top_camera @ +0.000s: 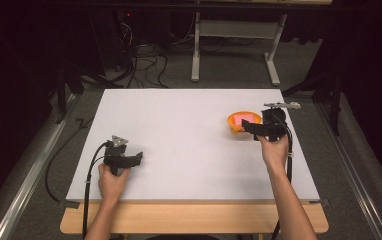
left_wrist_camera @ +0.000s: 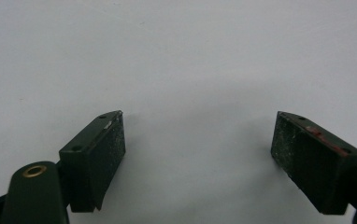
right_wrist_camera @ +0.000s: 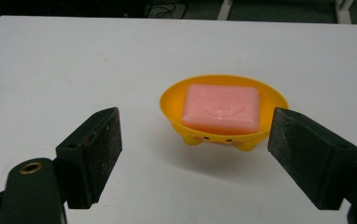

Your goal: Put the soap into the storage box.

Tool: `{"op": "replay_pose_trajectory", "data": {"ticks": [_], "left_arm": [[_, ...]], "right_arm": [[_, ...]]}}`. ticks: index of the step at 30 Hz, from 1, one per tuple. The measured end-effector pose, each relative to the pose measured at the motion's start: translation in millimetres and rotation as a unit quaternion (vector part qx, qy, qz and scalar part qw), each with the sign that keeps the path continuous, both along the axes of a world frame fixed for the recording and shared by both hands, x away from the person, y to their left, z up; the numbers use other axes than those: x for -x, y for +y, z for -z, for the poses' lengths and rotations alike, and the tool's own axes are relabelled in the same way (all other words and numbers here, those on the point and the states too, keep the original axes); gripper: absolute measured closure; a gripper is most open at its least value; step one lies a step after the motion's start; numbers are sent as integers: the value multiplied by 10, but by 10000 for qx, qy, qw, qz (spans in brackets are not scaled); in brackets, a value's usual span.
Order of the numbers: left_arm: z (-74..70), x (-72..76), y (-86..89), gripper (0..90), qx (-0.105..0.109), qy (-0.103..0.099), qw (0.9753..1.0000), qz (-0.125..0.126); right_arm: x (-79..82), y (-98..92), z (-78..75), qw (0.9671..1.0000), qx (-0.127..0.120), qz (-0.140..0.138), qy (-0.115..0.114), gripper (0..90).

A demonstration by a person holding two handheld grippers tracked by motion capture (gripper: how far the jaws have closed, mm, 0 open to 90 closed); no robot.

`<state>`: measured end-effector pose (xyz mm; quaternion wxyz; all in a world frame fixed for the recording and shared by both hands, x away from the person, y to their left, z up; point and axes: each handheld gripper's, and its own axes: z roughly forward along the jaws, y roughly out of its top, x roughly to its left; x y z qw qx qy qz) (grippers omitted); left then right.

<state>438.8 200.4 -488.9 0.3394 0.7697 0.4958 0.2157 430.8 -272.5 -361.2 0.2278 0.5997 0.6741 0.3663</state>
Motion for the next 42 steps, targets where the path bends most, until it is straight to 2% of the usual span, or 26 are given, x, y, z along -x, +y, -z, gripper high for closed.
{"op": "replay_pose_trajectory", "data": {"ticks": [10,34,42], "left_arm": [[0,0,0,181,2,1,10000,1],[0,1,-1,182,-3,-3,10000,0],[0,0,0,182,0,0,10000,2]], "right_arm": [[146,-12,-74,9998,-50,-105,-184,186],[460,-152,-15,9989,-249,-150,-369,194],[564,-184,55,9984,-368,-168,-387,195]]}}
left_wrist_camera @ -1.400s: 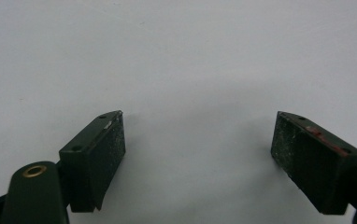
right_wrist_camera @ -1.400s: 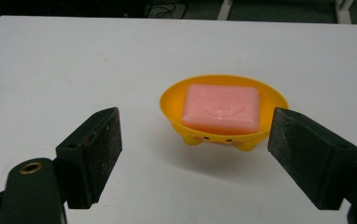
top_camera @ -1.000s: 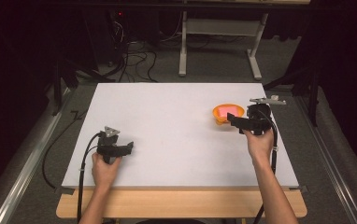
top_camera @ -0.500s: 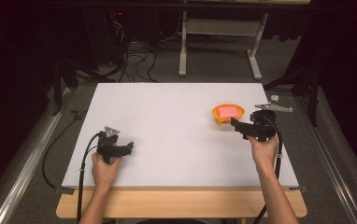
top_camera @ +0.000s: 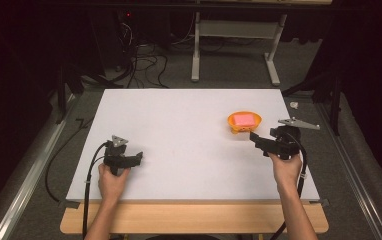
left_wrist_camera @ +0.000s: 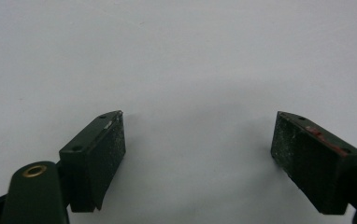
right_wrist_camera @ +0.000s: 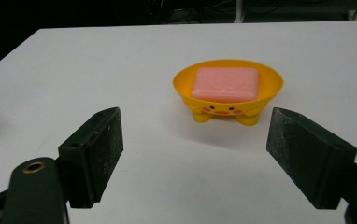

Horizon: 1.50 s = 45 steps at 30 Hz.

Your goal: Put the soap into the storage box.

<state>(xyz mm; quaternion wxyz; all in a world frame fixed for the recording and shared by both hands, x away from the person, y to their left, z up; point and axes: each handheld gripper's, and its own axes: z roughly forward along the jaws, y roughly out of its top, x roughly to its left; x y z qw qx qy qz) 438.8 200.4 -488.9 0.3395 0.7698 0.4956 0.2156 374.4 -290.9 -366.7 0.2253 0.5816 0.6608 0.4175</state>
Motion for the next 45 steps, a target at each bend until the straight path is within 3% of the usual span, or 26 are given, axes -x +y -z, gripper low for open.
{"op": "replay_pose_trajectory", "data": {"ticks": [25,45], "left_arm": [[0,0,0,182,-2,0,10000,-1],[0,0,-1,182,-3,-1,10000,-1]], "right_arm": [[180,-12,293,9996,-253,-93,74,209],[256,7,474,9994,-208,-170,205,211]]}}
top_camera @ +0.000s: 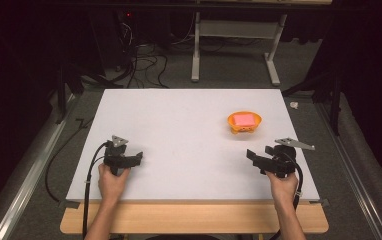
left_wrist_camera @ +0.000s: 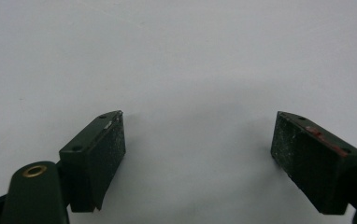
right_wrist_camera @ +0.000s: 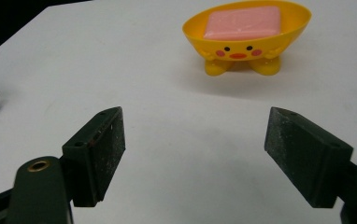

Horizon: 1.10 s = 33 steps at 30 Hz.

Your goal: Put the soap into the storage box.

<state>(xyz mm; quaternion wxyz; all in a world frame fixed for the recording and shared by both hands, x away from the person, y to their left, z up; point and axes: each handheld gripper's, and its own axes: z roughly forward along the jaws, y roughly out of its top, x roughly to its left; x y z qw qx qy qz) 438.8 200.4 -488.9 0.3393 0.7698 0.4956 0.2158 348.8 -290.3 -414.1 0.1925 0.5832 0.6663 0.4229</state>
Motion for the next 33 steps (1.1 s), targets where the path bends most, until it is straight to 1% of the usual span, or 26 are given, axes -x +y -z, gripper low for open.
{"op": "replay_pose_trajectory", "data": {"ticks": [3,4,8,11,16,18,22,28,30,33], "left_arm": [[0,0,0,182,1,2,10000,1],[0,0,0,181,2,1,10000,1],[0,0,0,182,0,1,10000,1],[0,0,0,182,1,1,10000,0],[0,0,0,182,0,1,10000,0],[0,0,0,182,0,0,10000,0],[0,0,1,182,-2,0,10000,1],[0,0,0,182,-1,0,10000,0],[0,0,0,182,-1,2,10000,0],[0,0,0,182,0,0,10000,-2]], "right_arm": [[2,4,33,10000,15,14,7,211],[3,8,47,10000,-21,32,47,211],[-1,8,111,10000,-1,34,86,211],[1,15,155,9999,-34,54,135,211],[-8,31,217,9999,24,31,163,212],[-10,47,236,9998,9,44,208,212],[-22,61,273,9997,104,39,225,211],[-45,82,335,9994,155,71,286,212],[-55,86,351,9994,218,60,279,211],[-65,97,371,9992,245,80,308,212]]}}
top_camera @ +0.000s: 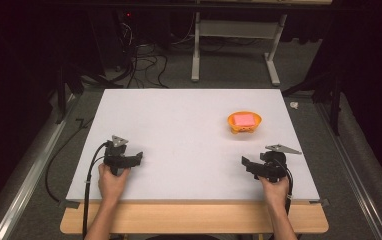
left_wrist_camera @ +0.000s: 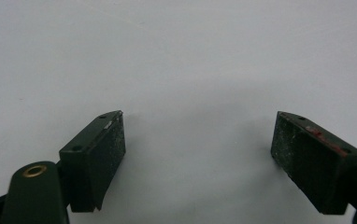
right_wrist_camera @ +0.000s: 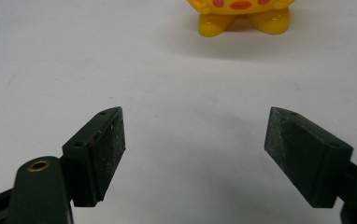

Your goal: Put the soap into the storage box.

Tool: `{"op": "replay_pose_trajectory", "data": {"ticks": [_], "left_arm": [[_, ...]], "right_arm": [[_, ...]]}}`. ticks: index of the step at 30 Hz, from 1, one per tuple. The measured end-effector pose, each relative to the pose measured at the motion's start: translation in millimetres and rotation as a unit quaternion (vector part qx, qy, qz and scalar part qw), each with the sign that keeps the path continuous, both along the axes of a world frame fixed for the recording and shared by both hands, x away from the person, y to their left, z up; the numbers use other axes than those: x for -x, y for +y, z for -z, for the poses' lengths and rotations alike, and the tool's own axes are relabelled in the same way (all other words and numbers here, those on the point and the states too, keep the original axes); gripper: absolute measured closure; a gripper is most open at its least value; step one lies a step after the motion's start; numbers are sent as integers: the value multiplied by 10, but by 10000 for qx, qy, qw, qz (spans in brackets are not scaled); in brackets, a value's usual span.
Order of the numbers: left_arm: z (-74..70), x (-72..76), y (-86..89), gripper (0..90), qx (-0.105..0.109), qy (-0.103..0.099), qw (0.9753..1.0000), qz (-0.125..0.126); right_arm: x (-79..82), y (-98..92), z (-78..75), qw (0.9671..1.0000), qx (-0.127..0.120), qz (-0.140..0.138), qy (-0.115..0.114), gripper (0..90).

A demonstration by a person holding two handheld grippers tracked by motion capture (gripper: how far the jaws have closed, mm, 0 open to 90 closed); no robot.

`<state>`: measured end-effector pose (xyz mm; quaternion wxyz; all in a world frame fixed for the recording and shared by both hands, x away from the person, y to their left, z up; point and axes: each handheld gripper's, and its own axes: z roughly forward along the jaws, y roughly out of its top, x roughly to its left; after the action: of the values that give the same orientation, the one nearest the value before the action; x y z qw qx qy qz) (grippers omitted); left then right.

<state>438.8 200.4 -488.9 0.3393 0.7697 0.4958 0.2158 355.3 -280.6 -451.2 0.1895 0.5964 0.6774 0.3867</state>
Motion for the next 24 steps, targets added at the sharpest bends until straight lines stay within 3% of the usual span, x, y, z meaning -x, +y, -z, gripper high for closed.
{"op": "replay_pose_trajectory", "data": {"ticks": [24], "left_arm": [[0,0,0,182,-1,1,10000,4]], "right_arm": [[-98,51,224,9984,503,140,212,210]]}}
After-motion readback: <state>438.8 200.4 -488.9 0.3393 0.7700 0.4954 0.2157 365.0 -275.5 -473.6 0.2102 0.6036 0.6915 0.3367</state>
